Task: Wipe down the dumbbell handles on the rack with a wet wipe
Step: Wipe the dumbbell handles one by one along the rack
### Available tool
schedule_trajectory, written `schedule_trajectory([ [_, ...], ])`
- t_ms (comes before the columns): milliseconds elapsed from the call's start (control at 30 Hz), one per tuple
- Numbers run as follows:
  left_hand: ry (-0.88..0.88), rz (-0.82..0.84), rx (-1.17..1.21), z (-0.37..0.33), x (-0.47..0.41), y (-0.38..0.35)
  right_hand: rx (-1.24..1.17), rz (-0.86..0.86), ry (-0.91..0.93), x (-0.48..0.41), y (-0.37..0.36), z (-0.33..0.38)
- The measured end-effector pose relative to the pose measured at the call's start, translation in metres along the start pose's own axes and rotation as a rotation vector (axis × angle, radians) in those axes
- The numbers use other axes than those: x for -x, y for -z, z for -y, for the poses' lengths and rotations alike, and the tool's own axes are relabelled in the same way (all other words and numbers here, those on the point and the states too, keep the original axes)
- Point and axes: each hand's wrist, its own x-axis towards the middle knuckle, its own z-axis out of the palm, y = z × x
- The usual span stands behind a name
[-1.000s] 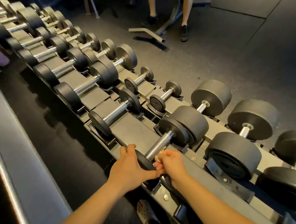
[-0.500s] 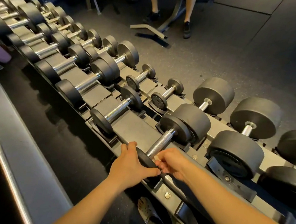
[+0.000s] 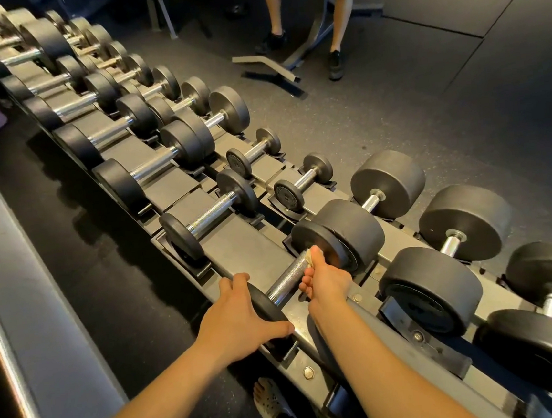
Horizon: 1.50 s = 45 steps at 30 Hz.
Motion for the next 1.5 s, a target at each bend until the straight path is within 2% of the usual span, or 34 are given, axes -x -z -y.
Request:
schedule_trajectory([
  [67,-0.006,0.0,-0.004,0.0,0.0,0.0,-0.018,0.02,0.011,-0.002,0.003,-0.008],
  [267,-0.013,-0.007,-0.019,0.0,0.001,0.0,-0.155,0.062,-0.115,-0.002,0.007,0.001],
  [333,0.011,0.042,-0.058,-0.002,0.001,0.007,-0.024,0.083,-0.068,0.01,0.015,0.005],
  [400,-0.003,0.041,-0.198,-0.008,0.003,0.018,0.18,0.206,0.044,0.026,0.028,0.006],
  [467,-0.124,-0.147,-0.295,-0.019,0.001,0.025,0.326,0.405,0.154,0.041,0.04,0.009],
  [500,-0.205,-0.247,-0.247,-0.028,0.0,0.026,0.383,0.489,0.203,0.046,0.045,0.012],
  [533,-0.263,-0.28,-0.147,-0.039,-0.002,0.026,0.427,0.548,0.247,0.05,0.047,0.016],
  [567,-0.297,-0.239,0.006,-0.048,-0.008,0.023,0.448,0.584,0.278,0.053,0.047,0.021],
  [633,-0.263,-0.047,0.325,-0.064,-0.023,0.014,0.451,0.613,0.294,0.052,0.047,0.03],
  [733,-0.119,0.084,0.653,-0.072,-0.043,0.006,0.479,0.631,0.259,0.049,0.052,0.044],
  [800,-0.057,0.092,0.808,-0.074,-0.051,0.004,0.526,0.597,0.273,0.044,0.058,0.056],
  [833,-0.066,0.02,0.817,-0.076,-0.057,0.003,0.542,0.543,0.309,0.039,0.06,0.062],
  [933,-0.125,-0.238,0.643,-0.086,-0.07,-0.006,0.679,0.27,0.605,0.011,0.06,0.08],
  [1000,-0.173,-0.306,0.529,-0.092,-0.074,-0.015,0.809,0.183,0.807,-0.008,0.051,0.088],
  [1067,-0.233,-0.325,0.339,-0.093,-0.079,-0.024,0.878,0.229,0.885,-0.024,0.033,0.092],
  [1200,-0.26,-0.351,0.037,-0.087,-0.09,-0.033,0.967,0.454,0.789,-0.057,-0.003,0.085],
  [1267,-0.215,-0.305,0.053,-0.084,-0.095,-0.034,0.989,0.499,0.766,-0.065,-0.007,0.078],
  [1333,-0.11,-0.2,0.174,-0.082,-0.102,-0.031,0.998,0.486,0.815,-0.067,-0.005,0.075],
  [1500,0.317,0.29,0.691,-0.081,-0.131,-0.016,0.979,0.452,0.861,-0.07,-0.002,0.07],
])
